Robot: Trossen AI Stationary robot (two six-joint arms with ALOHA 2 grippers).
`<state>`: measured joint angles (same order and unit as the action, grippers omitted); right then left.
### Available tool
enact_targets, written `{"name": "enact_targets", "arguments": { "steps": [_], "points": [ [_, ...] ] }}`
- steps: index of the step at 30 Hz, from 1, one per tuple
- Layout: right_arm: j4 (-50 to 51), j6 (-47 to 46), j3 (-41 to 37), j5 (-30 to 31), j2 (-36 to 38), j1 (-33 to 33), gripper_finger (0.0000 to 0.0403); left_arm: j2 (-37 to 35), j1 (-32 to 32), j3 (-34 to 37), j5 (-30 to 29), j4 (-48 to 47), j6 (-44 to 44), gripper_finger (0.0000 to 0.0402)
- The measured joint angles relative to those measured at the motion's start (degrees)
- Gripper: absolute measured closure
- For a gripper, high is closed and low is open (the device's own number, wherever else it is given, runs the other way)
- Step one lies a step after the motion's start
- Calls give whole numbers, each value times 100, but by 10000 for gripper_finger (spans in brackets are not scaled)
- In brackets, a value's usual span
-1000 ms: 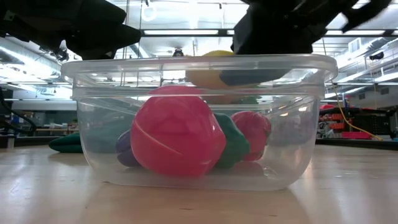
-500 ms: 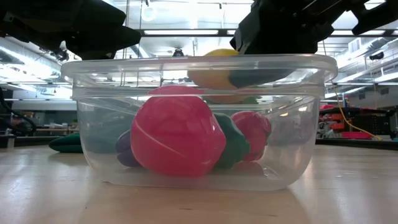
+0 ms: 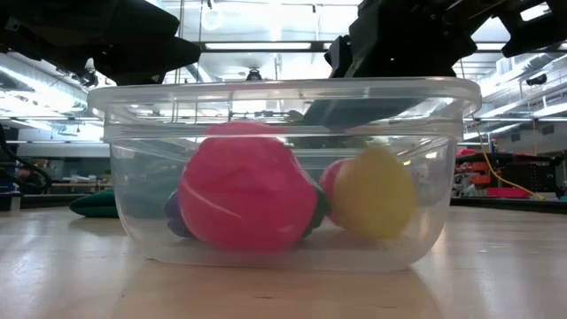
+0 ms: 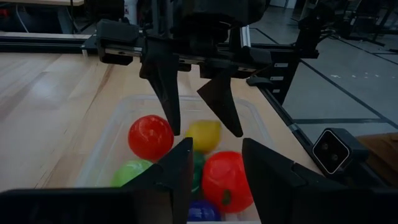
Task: Pick and placing Produce into tupperware
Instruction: Return to Home Position
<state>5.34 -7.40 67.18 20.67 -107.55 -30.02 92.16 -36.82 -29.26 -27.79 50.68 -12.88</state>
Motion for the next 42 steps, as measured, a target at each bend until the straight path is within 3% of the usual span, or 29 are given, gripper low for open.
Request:
{"name": "enact_targets", "arguments": {
  "steps": [6, 19, 30, 36, 39, 42],
  "points": [
    [7, 19, -4, 16, 101, 1, 282, 0, 0, 0, 0, -2, 0, 254],
    [648, 83, -7, 203, 1027, 21, 285, 0, -4, 0, 0, -33, -4, 255],
    [1052, -11, -4, 198, 2249, -262, 324, 0, -4, 0, 0, -39, -11, 262],
    [2032, -477, -4, 345, 2615, -368, 344, 0, -19, 0, -2, -41, -1, 255],
    [2516, -835, -4, 451, 2719, -368, 350, 0, -127, 0, -222, -35, 217, 251],
    [2901, -1078, -4, 562, 2769, -365, 353, 0, -303, 0, -849, -34, 496, 249]
  ]
}}
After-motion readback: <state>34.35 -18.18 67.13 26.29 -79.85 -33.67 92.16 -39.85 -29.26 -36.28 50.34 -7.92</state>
